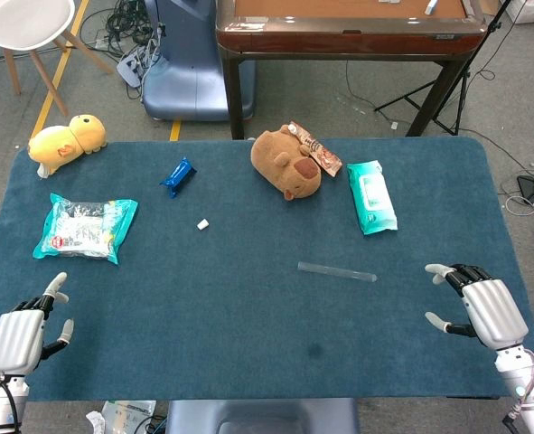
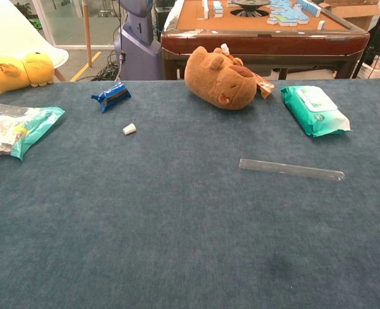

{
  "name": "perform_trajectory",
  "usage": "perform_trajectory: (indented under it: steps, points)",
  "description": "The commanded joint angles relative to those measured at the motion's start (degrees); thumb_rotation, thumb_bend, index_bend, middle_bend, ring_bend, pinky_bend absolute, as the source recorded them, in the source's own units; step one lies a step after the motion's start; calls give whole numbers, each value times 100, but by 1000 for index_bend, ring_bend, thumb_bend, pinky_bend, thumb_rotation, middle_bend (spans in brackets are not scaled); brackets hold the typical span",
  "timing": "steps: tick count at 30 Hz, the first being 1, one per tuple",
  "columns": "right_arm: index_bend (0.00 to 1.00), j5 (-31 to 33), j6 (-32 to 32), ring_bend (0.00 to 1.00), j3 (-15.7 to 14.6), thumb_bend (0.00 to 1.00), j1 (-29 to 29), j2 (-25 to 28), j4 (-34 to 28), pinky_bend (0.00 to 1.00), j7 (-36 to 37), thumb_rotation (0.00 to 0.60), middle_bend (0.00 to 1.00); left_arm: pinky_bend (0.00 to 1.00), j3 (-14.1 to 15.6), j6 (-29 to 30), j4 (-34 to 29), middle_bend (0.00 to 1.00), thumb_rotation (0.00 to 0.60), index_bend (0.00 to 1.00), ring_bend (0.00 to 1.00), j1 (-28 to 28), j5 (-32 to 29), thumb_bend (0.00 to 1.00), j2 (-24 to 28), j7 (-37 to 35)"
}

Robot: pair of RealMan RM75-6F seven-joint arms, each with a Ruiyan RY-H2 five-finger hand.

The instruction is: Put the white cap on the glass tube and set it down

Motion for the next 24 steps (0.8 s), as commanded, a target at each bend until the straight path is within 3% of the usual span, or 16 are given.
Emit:
perform_trajectory:
  steps: [1,13,21,24]
  points:
    - [259,0,-6,284,-1,162,4,3,-8,297,5,600,418,390,-17,-26,-13,368,600,108,399,17,-21,382,-2,19]
    - [259,-33,47,284,3,162,-1,-22,5,297,5,600,418,390,-212,-229,68,368,600,108,400,-79,18,382,46,-1]
    - [259,-41,114,284,46,162,1,-53,-19,297,-79,600,418,390,-579,-920,133,371,600,136,409,-700,103,382,138,-79]
    - [259,-4,117,283,92,162,20,-29,-95,297,-194,600,418,416,-777,-1377,196,424,600,166,464,-1109,109,382,139,-109]
